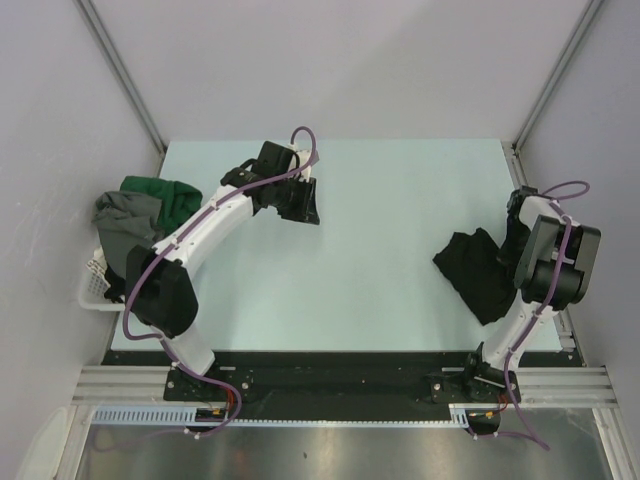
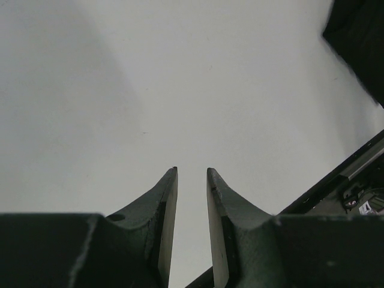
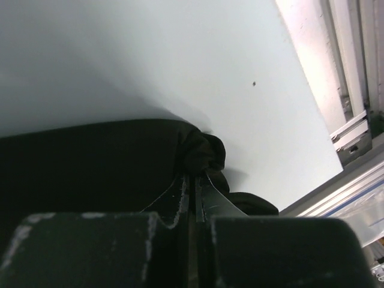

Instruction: Fold and stack the t-shirts

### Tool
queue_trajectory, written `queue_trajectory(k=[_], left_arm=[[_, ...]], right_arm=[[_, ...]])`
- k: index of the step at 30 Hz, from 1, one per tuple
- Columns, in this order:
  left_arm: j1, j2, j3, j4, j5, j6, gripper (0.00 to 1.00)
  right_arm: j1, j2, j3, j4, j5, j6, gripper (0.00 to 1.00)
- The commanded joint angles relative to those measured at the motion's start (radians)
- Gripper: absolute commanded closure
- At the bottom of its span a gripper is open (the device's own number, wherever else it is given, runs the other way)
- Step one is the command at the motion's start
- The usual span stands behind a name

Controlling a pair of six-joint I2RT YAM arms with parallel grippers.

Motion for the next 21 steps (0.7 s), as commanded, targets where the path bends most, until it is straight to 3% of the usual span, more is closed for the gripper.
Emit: queue_trajectory(k=[1,9,21], left_arm=[[-0.005,-0.022,0.017,-0.003,-0.006,-0.008,0.69],[-0.006,0.005,0.044,-0.015,-0.011,-0.017,0.69],[-0.008,0.018,0.04,-0.02,-0.018,-0.034,0.69]], right_arm=[[-0.027,0.046,0.087,0.086,0.057,-0.008,1.0],[-0.044,0.095,0.259,0.075,0.175,-0.037,1.0],[0.017,0.291,0.601,0.059,0.149,-0.074,1.0]])
